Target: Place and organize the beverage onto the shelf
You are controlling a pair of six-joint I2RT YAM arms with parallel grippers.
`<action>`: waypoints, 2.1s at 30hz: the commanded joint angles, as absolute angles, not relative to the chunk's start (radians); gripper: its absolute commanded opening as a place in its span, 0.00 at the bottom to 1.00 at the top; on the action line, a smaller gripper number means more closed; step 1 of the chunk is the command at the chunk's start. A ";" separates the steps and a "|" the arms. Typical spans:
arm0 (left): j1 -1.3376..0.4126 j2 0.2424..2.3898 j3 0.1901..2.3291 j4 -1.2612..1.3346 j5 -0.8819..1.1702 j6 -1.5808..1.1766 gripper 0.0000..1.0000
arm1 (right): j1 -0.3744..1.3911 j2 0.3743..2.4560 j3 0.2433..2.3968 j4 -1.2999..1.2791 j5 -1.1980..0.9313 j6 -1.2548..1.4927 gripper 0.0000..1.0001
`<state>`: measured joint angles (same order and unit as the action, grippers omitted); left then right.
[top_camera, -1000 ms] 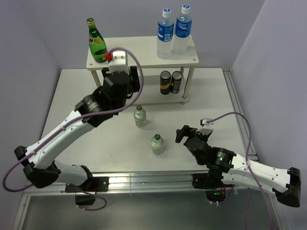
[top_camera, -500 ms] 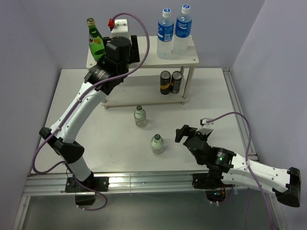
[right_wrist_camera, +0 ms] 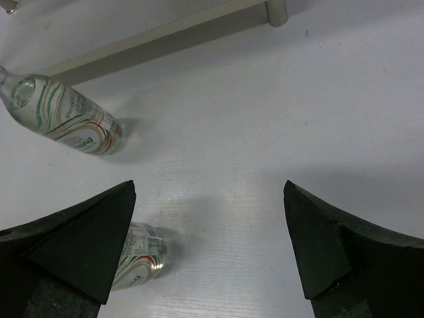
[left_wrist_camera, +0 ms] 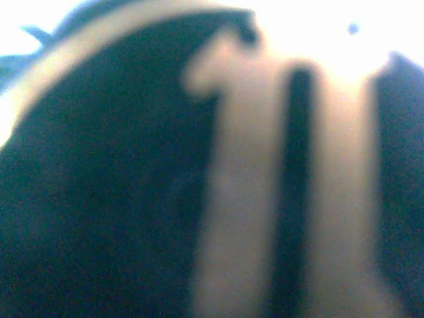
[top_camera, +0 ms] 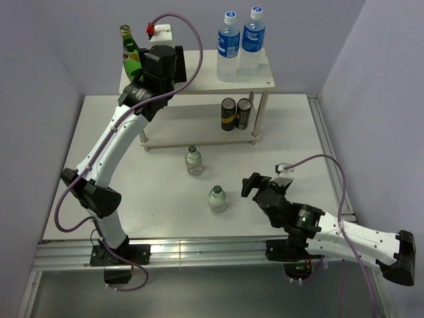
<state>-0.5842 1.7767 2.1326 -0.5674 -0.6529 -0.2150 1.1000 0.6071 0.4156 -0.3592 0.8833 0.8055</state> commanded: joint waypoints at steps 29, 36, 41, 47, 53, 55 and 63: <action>-0.520 1.770 2.111 -0.391 -0.630 -0.225 0.72 | 1.103 0.598 0.406 -0.337 0.913 0.808 1.00; -0.518 1.775 2.105 -0.390 -0.626 -0.232 0.79 | 1.104 0.595 0.405 -0.337 0.911 0.808 1.00; -0.519 1.775 2.102 -0.391 -0.623 -0.236 0.79 | 1.104 0.595 0.405 -0.337 0.913 0.808 1.00; -0.520 1.769 2.086 -0.390 -0.626 -0.248 0.85 | 1.103 0.594 0.403 -0.336 0.913 0.808 1.00; -0.520 1.746 2.043 -0.371 -0.629 -0.252 0.85 | 1.104 0.595 0.405 -0.336 0.913 0.808 1.00; -0.522 1.744 2.042 -0.377 -0.632 -0.256 0.84 | 1.104 0.594 0.405 -0.336 0.913 0.808 1.00; -0.529 1.720 2.011 -0.376 -0.638 -0.262 0.84 | 1.103 0.604 0.407 -0.331 0.914 0.805 1.00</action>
<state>-0.5224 1.7847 2.0224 -0.4076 -0.6281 -0.2485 1.1000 0.6037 0.4053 -0.3592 0.8833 0.8024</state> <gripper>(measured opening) 0.846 0.998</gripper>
